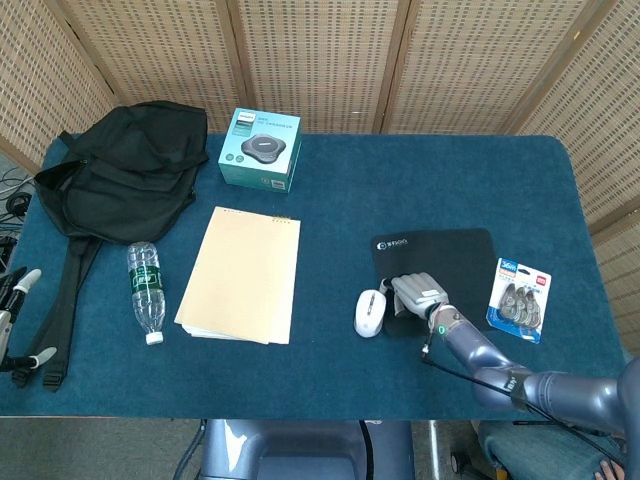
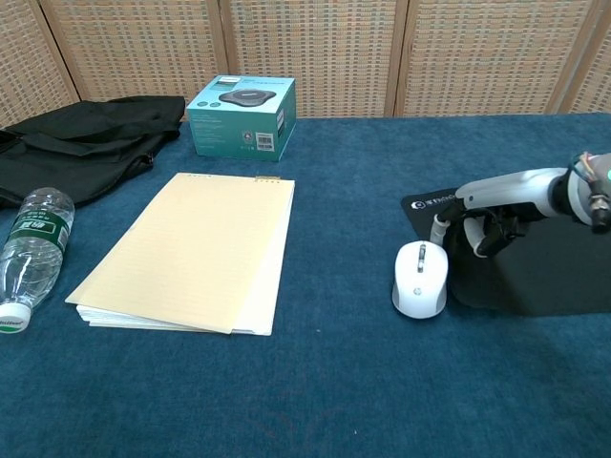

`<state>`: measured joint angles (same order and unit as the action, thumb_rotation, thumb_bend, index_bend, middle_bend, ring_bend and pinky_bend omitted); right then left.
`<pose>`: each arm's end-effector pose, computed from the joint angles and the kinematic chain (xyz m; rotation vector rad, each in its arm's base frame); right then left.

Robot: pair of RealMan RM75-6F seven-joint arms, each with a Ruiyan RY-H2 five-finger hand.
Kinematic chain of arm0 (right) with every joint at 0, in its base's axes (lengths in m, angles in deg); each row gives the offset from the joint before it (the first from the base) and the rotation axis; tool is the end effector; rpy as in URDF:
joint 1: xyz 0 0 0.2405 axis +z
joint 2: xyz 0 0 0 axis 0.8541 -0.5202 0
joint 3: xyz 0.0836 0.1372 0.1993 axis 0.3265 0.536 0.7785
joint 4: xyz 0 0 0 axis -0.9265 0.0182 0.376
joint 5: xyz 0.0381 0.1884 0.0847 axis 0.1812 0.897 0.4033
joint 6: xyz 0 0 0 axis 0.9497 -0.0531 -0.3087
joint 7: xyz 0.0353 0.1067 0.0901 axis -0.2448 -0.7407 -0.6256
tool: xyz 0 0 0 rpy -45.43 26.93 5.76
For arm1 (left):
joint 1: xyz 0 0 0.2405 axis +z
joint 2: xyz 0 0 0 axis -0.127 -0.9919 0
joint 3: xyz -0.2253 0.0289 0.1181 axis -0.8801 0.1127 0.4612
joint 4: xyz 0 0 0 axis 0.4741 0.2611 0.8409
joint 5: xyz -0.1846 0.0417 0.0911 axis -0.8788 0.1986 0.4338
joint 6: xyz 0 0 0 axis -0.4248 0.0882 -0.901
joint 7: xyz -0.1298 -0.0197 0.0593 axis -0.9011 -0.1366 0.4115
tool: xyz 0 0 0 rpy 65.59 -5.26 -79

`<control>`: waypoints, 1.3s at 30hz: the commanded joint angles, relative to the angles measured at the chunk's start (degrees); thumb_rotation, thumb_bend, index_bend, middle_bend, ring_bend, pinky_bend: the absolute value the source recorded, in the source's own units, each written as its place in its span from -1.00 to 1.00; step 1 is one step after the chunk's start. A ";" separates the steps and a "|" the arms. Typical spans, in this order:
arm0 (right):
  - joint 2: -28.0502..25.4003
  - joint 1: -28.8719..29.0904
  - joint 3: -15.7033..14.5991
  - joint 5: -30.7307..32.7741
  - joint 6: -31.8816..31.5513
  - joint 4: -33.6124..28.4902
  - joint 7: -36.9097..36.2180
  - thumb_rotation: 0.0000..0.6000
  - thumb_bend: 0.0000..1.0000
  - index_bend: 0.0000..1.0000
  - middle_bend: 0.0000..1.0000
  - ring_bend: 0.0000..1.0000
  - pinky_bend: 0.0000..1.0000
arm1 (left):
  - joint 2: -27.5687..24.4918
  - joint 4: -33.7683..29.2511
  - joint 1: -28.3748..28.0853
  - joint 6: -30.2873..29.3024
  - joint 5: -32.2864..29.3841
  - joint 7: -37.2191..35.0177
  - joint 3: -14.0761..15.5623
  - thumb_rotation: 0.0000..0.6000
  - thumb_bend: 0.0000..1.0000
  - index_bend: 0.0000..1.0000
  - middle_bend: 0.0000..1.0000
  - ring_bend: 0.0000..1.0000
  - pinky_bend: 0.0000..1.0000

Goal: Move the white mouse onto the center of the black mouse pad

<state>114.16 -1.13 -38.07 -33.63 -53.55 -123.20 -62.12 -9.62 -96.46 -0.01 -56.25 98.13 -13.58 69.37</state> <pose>-0.1683 -0.3520 0.0036 1.9904 -1.2840 0.5124 -0.3129 0.1862 0.1899 -1.3892 -1.0340 -0.7270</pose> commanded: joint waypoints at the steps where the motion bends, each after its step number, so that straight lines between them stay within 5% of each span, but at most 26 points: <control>1: -1.79 -4.14 -0.11 -9.74 -4.88 -2.44 -1.89 1.00 0.99 -0.52 -0.78 -0.88 -0.42 | -0.16 -0.42 0.37 -0.74 0.86 0.09 0.31 1.00 -0.98 -1.00 -1.00 -1.00 -1.00; 3: -1.49 -6.31 0.35 -16.88 -8.34 -0.82 -3.54 1.00 0.65 -0.71 -0.95 -0.99 -0.67 | -0.27 -0.60 0.67 -1.36 1.50 -0.09 0.49 1.00 -0.98 -1.00 -1.00 -1.00 -1.00; 5: -1.23 -8.08 0.49 -23.79 -13.01 1.50 -3.85 1.00 -0.02 -0.89 -1.00 -1.00 -0.88 | -0.36 -0.64 0.94 -1.91 2.00 -0.33 0.62 1.00 -0.98 -1.00 -1.00 -1.00 -1.00; 6: -1.24 -8.72 0.45 -26.38 -14.89 2.45 -3.80 1.00 -0.17 -0.92 -1.00 -1.00 -0.91 | -0.41 -0.65 1.04 -2.08 2.19 -0.50 0.69 1.00 -0.98 -1.00 -1.00 -1.00 -1.00; 14: -7.01 -9.98 -2.40 -40.35 -15.37 1.91 -8.36 1.00 -0.85 -1.00 -1.00 -1.00 -0.95 | -0.57 -0.60 1.45 -2.89 3.30 -0.93 1.00 1.00 -0.98 -1.00 -1.00 -1.00 -1.00; 24: -4.07 -6.19 -6.54 -63.34 -17.56 10.88 -11.64 1.00 -0.76 -0.90 -1.00 -1.00 -0.95 | -0.48 -0.97 1.35 -2.85 3.26 -0.37 0.93 1.00 -0.98 -1.00 -1.00 -1.00 -1.00; 33: 6.05 0.79 -9.22 -77.19 -17.53 27.19 -12.90 1.00 -0.60 -0.76 -0.92 -1.00 -0.95 | -0.45 -0.09 0.62 -0.85 1.29 -1.23 0.50 1.00 -0.98 -1.00 -1.00 -1.00 -1.00; 39: 10.64 2.20 -12.10 -80.67 -20.19 36.32 -18.28 1.00 -0.56 -0.69 -0.88 -1.00 -0.95 | -0.39 0.72 -0.08 0.97 -0.32 -1.92 0.15 1.00 -0.98 -1.00 -1.00 -1.00 -1.00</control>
<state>121.97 -0.33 -48.29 -111.92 -72.23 -90.66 -77.53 -10.03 -95.84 0.01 -55.42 97.95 -15.42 69.59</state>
